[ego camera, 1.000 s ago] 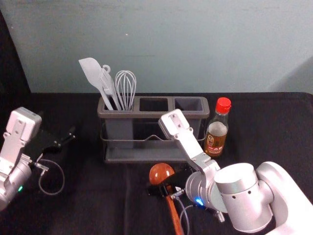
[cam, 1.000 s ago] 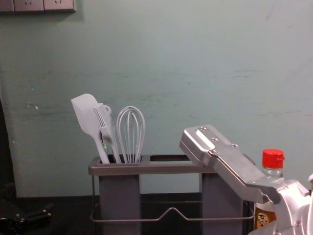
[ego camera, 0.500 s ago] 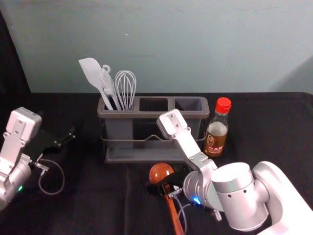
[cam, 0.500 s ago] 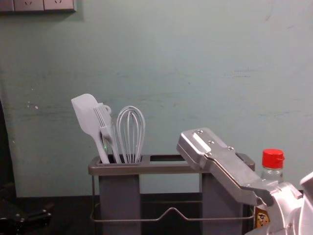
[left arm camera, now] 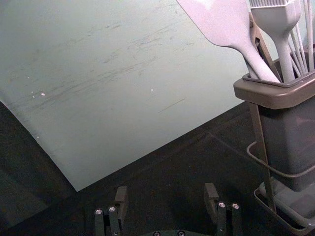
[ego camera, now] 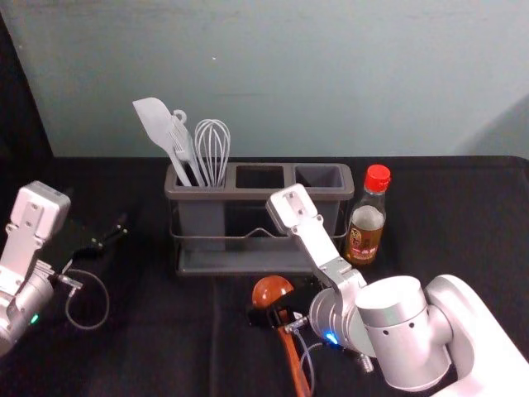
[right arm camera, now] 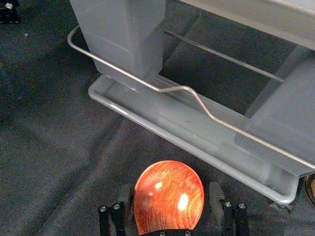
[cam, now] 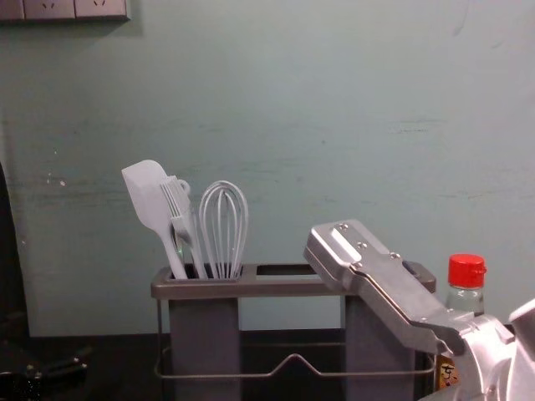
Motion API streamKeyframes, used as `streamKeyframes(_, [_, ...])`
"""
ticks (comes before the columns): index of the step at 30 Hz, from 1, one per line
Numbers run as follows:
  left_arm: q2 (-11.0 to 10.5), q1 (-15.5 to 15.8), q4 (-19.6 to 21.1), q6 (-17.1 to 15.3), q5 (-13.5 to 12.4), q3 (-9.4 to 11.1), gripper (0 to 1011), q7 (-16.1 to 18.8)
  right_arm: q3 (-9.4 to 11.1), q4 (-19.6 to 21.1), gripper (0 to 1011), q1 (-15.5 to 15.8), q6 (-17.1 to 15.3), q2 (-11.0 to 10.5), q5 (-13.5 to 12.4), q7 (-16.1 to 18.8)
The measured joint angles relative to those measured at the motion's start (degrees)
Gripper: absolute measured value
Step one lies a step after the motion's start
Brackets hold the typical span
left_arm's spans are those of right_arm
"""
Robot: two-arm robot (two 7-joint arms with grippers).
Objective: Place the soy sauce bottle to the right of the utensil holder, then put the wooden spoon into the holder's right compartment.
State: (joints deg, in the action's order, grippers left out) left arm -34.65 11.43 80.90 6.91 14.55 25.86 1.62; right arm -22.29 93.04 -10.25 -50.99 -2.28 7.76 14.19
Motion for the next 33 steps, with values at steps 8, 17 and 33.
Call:
streamKeyframes(8, [0.00,0.00,0.00,0.00,0.00,0.00,1011,0.00,0.37,-0.54,1003,-0.08,0.42,0.42,0.80,0.70])
streamKeyframes(17, [0.00,0.00,0.00,0.00,0.00,0.00,1011,0.00,1.03,-1.17,1003,-0.25,1.02,0.98,1.93,1.87])
streamKeyframes(33, [0.00,0.00,0.00,0.00,0.00,0.00,1012,0.00,1.89,-1.15,844,0.06,1.28,1.78,3.65,3.12])
